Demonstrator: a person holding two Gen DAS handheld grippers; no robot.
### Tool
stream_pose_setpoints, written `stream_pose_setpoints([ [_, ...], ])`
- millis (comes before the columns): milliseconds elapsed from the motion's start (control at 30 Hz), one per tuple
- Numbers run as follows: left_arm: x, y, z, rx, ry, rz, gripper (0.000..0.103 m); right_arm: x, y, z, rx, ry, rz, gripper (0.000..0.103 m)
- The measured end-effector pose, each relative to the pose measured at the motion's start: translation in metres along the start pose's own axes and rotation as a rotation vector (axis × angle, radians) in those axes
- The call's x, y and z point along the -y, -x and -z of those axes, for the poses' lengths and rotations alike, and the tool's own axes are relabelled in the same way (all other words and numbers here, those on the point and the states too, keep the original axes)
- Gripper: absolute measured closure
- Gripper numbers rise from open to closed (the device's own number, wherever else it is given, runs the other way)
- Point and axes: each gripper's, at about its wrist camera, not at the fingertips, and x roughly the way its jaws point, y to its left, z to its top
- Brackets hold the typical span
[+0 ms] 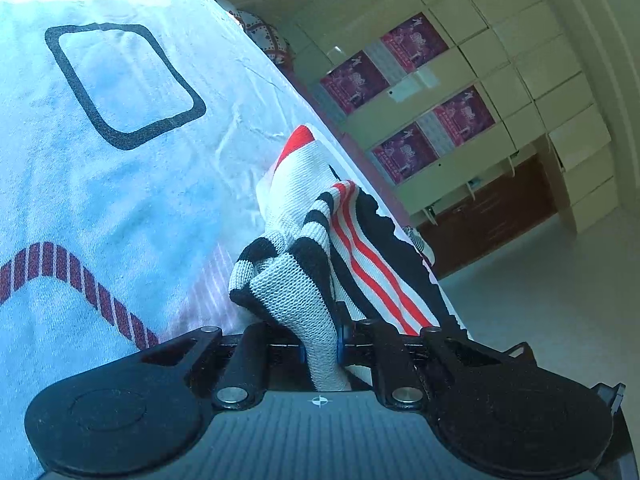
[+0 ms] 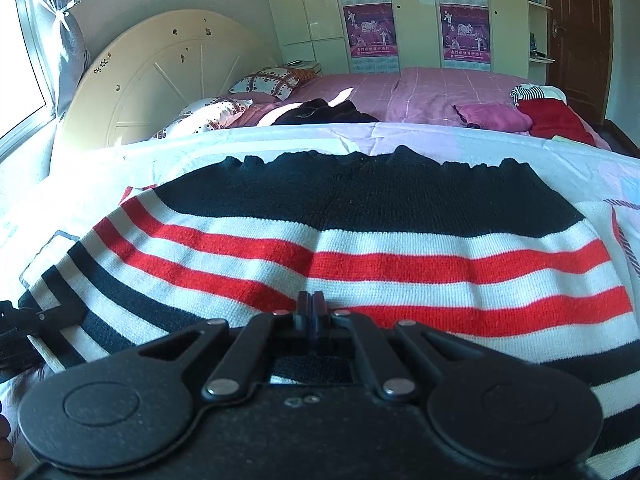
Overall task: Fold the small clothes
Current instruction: 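Grasp one side edge of the folded sweater with the left gripper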
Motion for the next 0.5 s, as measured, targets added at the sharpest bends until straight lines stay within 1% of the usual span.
stream_pose_setpoints([
  [133, 0.003, -0.001, -0.001, 0.001, -0.016, -0.011, 0.09, 0.001, 0.001, 0.001, 0.005, -0.002, -0.007, 0.103],
  [200, 0.003, -0.001, 0.0, 0.003, -0.017, -0.014, 0.09, 0.0, 0.003, -0.003, -0.013, -0.007, -0.005, 0.103],
  [267, 0.005, -0.001, 0.0, 0.005, -0.022, -0.016, 0.09, -0.002, 0.014, -0.006, 0.004, -0.005, -0.023, 0.098],
  [300, 0.005, 0.0, 0.0, 0.007, -0.026, -0.018, 0.09, -0.002, 0.015, -0.004, 0.0, 0.0, -0.03, 0.098],
  [333, 0.006, 0.0, 0.002, 0.01, -0.029, -0.02, 0.09, -0.003, 0.01, -0.001, -0.027, 0.006, -0.03, 0.099],
  [400, 0.008, 0.001, 0.003, 0.014, -0.04, -0.028, 0.09, -0.001, 0.008, 0.003, -0.012, 0.009, -0.039, 0.099],
  [500, 0.013, 0.004, 0.004, 0.021, -0.065, -0.037, 0.09, 0.002, 0.003, 0.0, -0.024, -0.006, -0.043, 0.101],
])
